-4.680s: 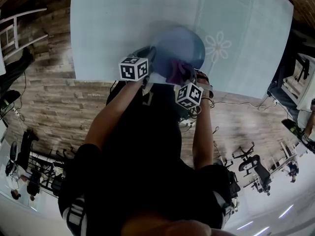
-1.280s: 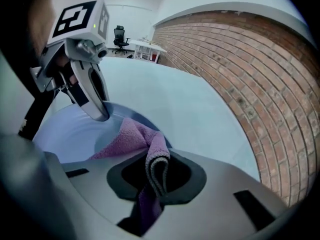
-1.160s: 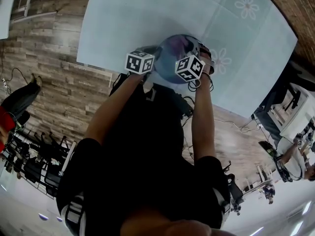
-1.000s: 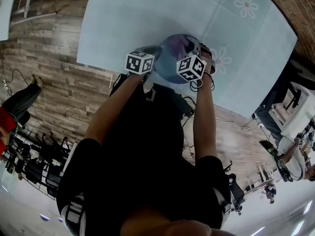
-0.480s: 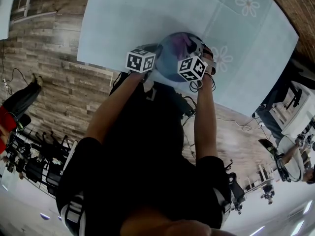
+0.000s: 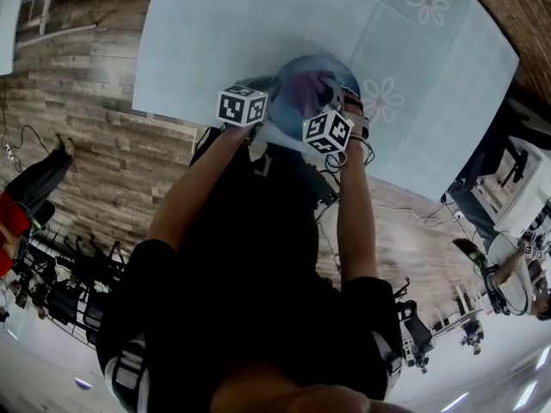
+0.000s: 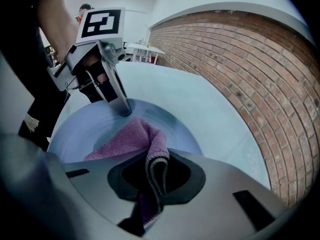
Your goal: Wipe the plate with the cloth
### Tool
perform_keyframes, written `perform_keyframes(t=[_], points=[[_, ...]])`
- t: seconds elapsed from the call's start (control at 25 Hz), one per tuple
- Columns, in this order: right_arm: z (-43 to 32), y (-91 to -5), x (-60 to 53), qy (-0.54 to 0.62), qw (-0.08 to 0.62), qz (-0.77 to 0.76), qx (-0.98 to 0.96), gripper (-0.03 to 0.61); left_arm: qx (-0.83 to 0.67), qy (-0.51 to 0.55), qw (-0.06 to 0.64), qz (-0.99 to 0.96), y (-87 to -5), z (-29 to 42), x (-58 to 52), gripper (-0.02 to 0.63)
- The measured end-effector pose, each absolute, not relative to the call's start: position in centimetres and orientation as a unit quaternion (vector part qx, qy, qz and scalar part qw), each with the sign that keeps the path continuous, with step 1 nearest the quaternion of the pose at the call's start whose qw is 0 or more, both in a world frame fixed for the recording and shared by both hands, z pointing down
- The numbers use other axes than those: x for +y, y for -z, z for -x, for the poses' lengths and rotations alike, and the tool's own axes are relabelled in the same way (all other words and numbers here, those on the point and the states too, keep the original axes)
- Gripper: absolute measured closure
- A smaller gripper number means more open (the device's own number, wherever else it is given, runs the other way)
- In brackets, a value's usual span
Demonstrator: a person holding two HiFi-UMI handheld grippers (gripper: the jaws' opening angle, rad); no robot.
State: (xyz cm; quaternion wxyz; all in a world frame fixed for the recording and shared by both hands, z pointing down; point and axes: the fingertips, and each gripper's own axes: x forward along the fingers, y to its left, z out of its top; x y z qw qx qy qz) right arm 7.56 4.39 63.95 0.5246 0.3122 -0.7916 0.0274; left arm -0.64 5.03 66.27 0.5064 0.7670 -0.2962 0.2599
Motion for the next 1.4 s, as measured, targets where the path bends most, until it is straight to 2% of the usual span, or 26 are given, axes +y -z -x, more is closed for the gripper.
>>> perform_keyframes(t=[0.68, 1.4], points=[[-4.1, -63.9, 12.1, -0.046, 0.524, -0.241, -0.816, 0.515, -0.295, -0.261, 0.510, -0.765, -66.1, 0.5, 4.8, 0.566], [-4.4, -64.1, 16.6, -0.081, 0.534, -0.194, -0.819, 0.515, -0.296, -0.261, 0.507, -0.766, -66.1, 0.4, 5.0, 0.566]])
